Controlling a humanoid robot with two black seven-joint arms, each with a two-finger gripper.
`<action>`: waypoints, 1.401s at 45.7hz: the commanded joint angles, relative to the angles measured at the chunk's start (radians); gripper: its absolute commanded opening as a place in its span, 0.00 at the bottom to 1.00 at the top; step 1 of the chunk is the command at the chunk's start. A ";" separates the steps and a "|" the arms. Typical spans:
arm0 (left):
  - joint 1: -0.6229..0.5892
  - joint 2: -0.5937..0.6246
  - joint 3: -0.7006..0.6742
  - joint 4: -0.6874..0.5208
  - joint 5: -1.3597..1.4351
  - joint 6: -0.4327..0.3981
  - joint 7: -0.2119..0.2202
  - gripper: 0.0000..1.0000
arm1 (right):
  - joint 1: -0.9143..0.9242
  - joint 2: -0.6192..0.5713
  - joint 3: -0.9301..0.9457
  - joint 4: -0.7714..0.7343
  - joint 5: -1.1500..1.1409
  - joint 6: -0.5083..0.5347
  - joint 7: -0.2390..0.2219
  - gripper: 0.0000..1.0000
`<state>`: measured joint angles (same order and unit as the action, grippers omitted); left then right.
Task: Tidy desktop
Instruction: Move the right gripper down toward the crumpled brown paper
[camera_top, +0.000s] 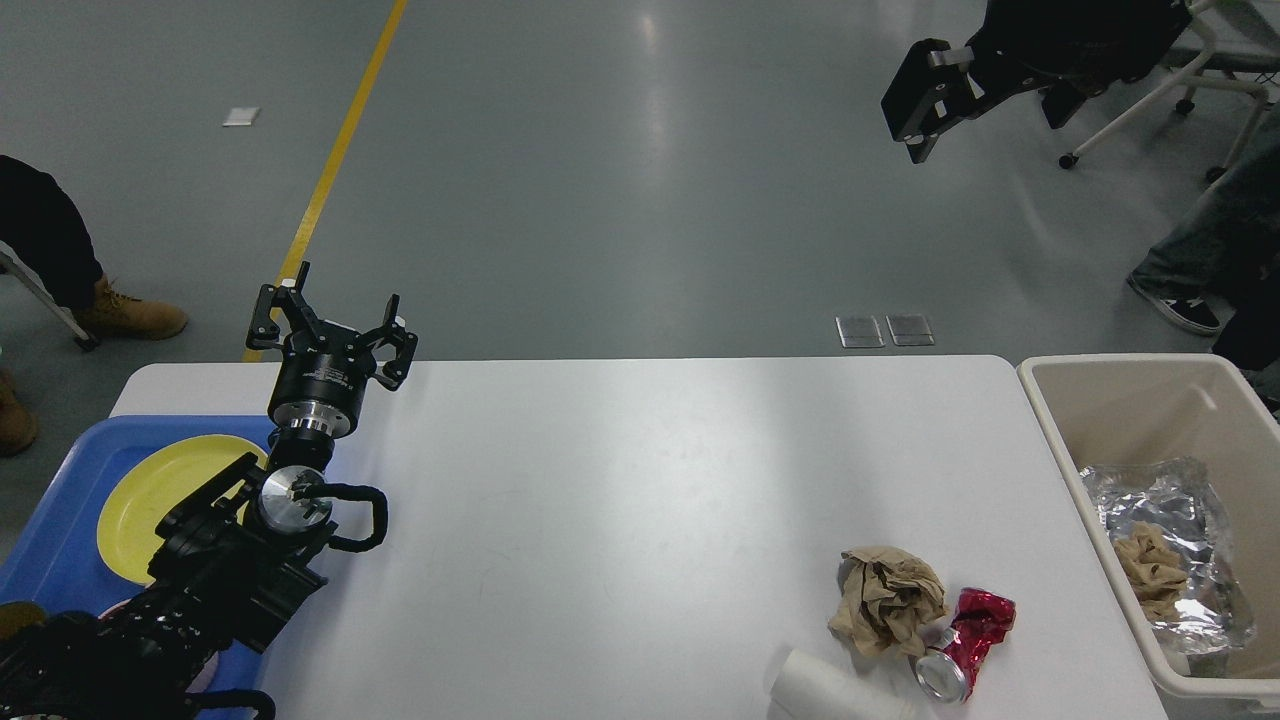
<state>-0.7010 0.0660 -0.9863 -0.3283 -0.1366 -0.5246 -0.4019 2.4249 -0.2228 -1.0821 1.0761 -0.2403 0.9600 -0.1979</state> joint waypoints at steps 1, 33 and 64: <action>0.000 0.000 0.000 0.000 0.000 0.000 0.000 0.96 | -0.001 -0.042 -0.012 0.021 -0.002 0.000 -0.005 1.00; 0.000 0.000 0.000 0.000 0.000 0.000 0.000 0.96 | -0.162 -0.119 -0.145 0.659 0.013 -0.412 -0.003 0.90; 0.000 0.000 0.000 0.000 0.000 0.000 0.000 0.96 | -0.717 -0.070 0.088 0.377 -0.086 -0.698 -0.011 1.00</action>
<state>-0.7010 0.0660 -0.9864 -0.3283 -0.1365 -0.5246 -0.4019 1.7876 -0.3220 -1.0389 1.4992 -0.2768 0.2671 -0.2080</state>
